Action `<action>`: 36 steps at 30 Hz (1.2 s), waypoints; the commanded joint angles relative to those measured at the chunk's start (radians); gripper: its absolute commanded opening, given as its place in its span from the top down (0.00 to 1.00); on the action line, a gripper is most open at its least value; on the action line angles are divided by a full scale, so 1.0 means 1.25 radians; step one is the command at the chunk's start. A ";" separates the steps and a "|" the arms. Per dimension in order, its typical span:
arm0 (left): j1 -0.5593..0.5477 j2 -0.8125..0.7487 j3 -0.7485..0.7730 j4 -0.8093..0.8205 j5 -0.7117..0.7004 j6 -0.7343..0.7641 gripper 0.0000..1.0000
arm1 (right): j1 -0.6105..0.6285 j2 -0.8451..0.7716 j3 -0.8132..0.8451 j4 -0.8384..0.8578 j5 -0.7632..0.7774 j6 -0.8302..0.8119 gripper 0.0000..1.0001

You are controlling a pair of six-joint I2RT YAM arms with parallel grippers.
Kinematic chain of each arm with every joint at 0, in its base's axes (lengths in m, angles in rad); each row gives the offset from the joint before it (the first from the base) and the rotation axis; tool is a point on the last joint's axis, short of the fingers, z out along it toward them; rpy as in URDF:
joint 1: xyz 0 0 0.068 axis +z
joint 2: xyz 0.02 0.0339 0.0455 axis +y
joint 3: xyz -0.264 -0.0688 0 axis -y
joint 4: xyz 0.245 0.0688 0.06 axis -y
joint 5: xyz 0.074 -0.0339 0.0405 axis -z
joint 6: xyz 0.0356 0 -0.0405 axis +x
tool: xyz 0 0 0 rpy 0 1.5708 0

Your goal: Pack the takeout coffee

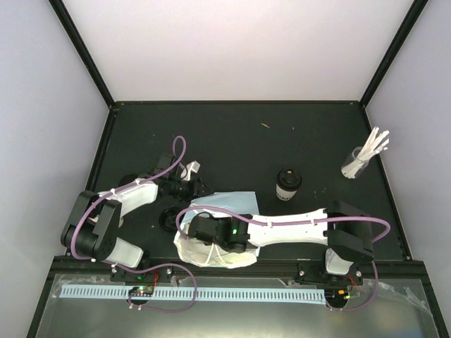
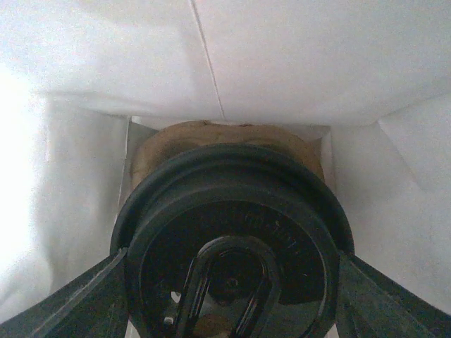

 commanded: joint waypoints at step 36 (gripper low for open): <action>-0.036 -0.047 -0.006 -0.040 0.092 -0.017 0.54 | -0.083 0.092 0.053 -0.221 -0.208 0.059 0.51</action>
